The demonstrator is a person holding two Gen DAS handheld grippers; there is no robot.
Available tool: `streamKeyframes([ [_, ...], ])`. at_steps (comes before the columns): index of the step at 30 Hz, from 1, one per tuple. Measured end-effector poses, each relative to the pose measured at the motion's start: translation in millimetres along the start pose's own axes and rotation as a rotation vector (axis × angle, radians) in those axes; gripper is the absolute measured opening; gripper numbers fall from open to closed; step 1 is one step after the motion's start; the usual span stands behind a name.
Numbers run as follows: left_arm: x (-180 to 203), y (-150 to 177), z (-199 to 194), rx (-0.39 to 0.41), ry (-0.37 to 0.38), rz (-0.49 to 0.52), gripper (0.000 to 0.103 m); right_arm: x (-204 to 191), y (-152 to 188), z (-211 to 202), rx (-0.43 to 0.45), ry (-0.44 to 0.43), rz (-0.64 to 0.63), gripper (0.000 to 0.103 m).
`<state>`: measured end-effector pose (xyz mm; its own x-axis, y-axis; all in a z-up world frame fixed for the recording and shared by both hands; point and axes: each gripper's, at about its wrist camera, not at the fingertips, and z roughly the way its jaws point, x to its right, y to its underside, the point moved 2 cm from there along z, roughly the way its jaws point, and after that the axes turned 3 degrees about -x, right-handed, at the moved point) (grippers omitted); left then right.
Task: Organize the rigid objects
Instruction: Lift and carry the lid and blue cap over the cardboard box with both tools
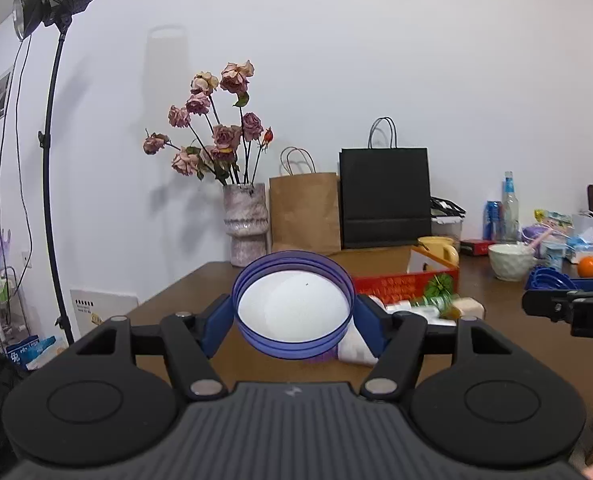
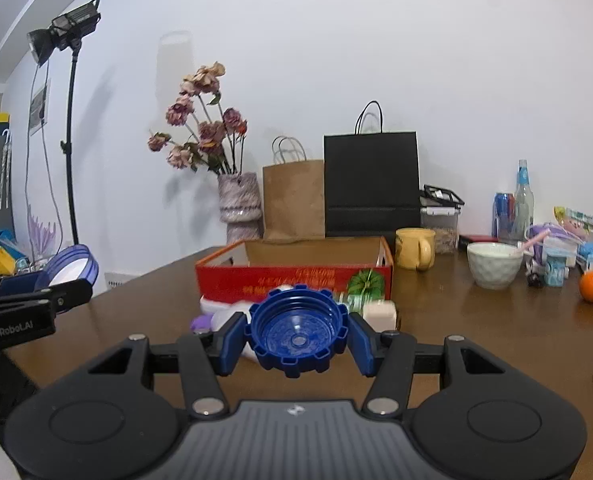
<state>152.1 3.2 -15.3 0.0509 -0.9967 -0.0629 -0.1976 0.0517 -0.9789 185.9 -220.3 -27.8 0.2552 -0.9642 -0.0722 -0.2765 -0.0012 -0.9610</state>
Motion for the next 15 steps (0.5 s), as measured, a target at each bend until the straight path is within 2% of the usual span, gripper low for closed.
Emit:
streamKeyframes([
  [5, 0, -34, 42, 0.032, 0.015, -0.007, 0.067, 19, -41, 37, 0.015, -0.025, 0.002, 0.054],
  [9, 2, -58, 76, 0.05, 0.008, -0.011, 0.067, 36, -73, 70, 0.028, -0.012, -0.011, 0.054],
  [15, 5, -87, 147, 0.018, 0.041, -0.009, 0.067, 61, -119, 136, -0.032, -0.058, 0.032, 0.054],
])
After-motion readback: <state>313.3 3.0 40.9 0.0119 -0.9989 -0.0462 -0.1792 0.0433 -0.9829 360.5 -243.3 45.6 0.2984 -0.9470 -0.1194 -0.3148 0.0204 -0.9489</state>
